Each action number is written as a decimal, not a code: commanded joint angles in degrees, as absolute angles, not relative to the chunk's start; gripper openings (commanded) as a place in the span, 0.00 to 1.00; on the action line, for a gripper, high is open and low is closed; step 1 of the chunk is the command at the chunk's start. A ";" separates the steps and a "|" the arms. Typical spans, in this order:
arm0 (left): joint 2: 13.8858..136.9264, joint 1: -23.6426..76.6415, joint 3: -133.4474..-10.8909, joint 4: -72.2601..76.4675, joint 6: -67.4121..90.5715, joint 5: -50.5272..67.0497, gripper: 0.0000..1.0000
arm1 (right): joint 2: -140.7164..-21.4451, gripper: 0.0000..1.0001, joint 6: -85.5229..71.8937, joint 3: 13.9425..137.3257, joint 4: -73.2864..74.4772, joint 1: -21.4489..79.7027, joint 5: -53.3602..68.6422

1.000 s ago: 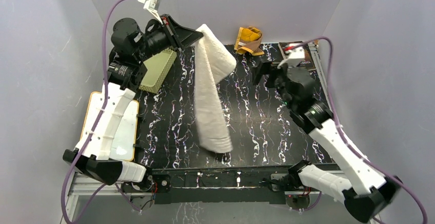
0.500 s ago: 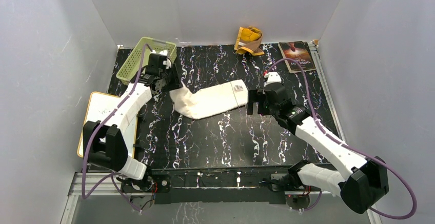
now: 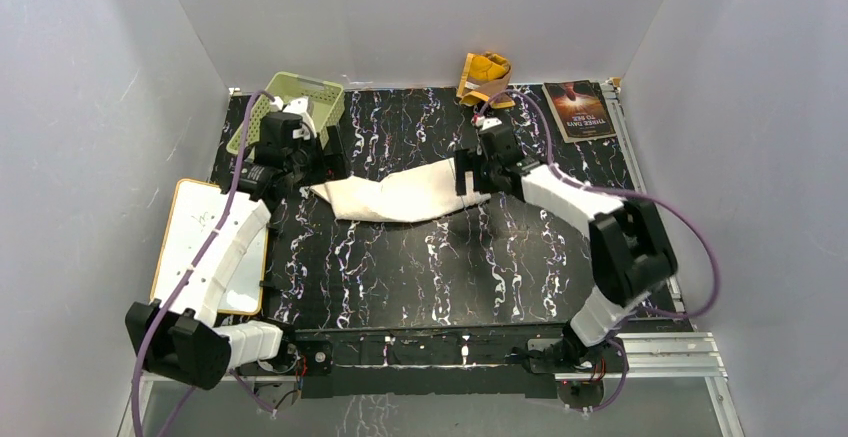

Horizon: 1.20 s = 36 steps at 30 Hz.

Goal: Roll the towels
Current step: Place the towel at the center of the board, then pick up the towel at the center of the board.

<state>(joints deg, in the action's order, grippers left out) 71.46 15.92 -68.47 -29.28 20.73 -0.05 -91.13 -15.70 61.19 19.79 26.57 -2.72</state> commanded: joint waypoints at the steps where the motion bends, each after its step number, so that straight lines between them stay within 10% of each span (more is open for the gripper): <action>1: 67.24 15.85 -65.28 -35.13 20.51 2.98 0.88 | -100.08 0.86 -12.55 72.02 13.72 21.86 0.62; 25: 65.00 15.86 -62.97 -39.35 16.08 2.46 0.90 | -119.44 0.65 -7.66 86.07 20.22 20.30 -1.39; 27: 64.66 15.86 -62.62 -39.47 16.16 2.46 0.90 | -119.32 0.54 -7.56 85.34 20.38 20.26 -1.04; 31: 63.81 15.82 -62.36 -40.09 16.35 2.12 0.90 | -117.52 0.00 -7.75 85.92 22.00 20.22 -0.34; 36: 63.10 15.86 -65.48 -42.60 15.80 -0.01 0.90 | -108.21 0.00 -8.23 93.95 26.51 20.29 0.69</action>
<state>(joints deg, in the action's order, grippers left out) 65.52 15.92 -62.61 -39.22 16.86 1.69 -118.08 -8.03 85.32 24.14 20.25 0.03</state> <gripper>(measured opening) 0.898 0.022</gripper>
